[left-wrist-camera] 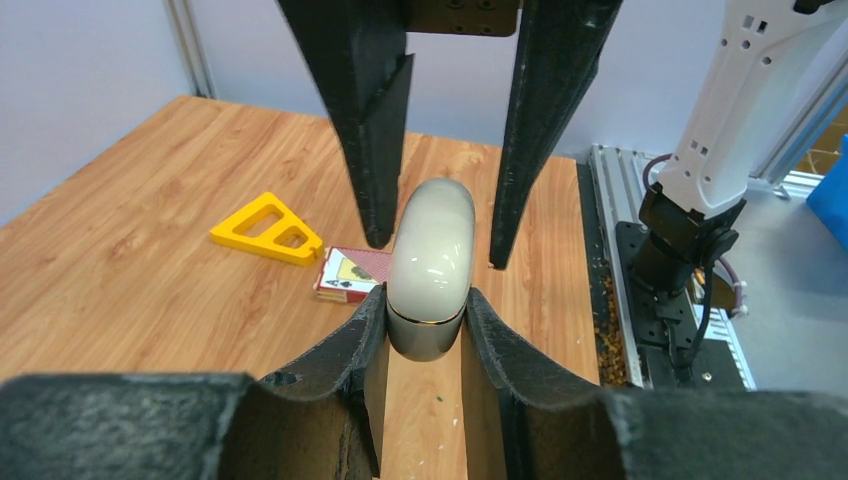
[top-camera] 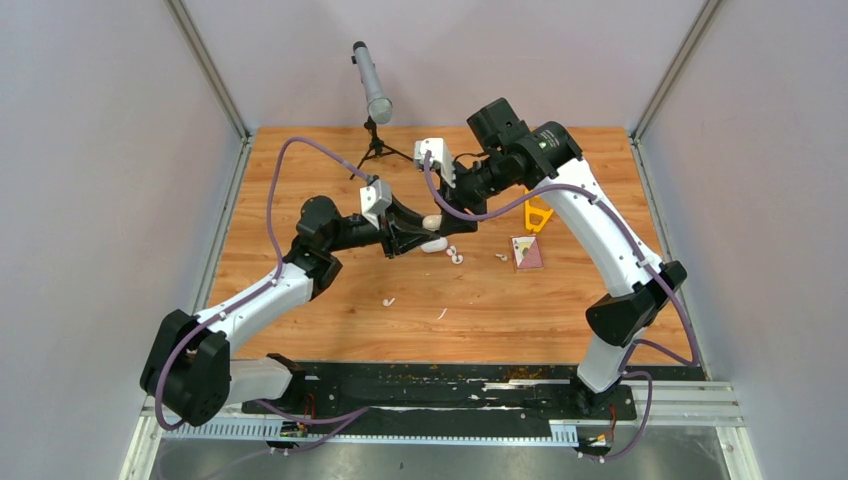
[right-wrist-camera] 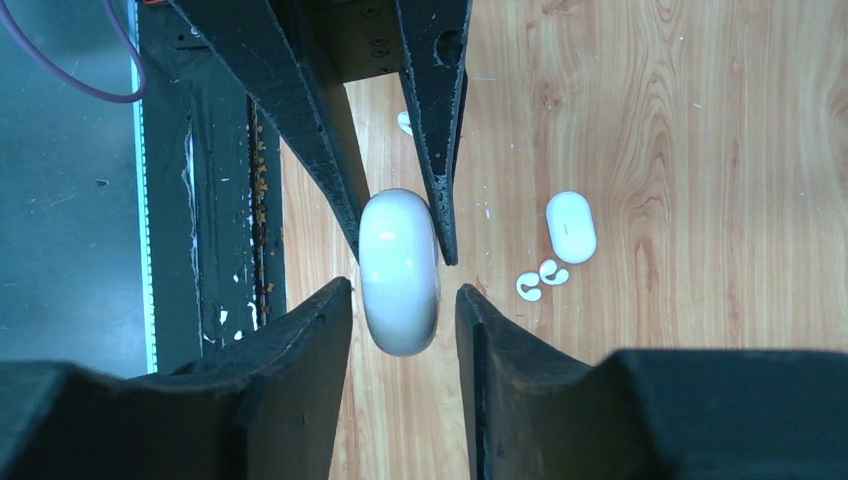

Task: Insert the wireless bluetooth earbuds into the charging case
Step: Open the charging case.

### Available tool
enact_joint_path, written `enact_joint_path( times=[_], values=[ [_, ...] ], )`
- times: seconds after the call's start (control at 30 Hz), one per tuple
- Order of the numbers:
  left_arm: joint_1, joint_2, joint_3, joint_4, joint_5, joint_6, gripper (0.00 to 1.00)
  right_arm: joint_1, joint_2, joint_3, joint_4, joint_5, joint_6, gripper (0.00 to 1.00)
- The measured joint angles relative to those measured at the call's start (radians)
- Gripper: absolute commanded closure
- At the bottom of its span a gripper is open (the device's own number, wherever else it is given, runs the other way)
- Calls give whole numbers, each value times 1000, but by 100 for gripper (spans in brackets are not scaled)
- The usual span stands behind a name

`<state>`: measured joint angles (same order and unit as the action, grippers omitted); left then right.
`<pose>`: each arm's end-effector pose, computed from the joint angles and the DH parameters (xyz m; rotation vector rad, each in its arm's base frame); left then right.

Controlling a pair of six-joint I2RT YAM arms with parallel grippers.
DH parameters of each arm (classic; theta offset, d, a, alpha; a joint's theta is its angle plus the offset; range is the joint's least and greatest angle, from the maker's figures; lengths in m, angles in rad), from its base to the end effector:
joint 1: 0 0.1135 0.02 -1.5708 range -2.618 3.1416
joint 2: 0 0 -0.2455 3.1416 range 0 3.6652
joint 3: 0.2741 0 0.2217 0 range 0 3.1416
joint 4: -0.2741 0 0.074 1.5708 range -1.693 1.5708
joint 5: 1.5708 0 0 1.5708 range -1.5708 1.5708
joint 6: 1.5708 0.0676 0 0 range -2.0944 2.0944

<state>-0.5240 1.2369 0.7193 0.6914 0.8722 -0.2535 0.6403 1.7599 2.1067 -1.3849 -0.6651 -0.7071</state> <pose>0.2082 -0.1801 0.3123 0.9490 1.2696 -1.2233 0.2245 0.2193 0.3740 -1.7236 1.7859 0.8305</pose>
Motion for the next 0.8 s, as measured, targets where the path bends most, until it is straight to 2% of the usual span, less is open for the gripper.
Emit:
enact_joint_path(
  times=[0.4, 0.8],
  values=[
    [0, 0, 0, -23, 40, 143, 100, -33, 26, 0, 6, -45, 74, 56],
    [-6, 0, 0, -49, 62, 206, 100, -56, 40, 27, 7, -116, 104, 56]
  ],
)
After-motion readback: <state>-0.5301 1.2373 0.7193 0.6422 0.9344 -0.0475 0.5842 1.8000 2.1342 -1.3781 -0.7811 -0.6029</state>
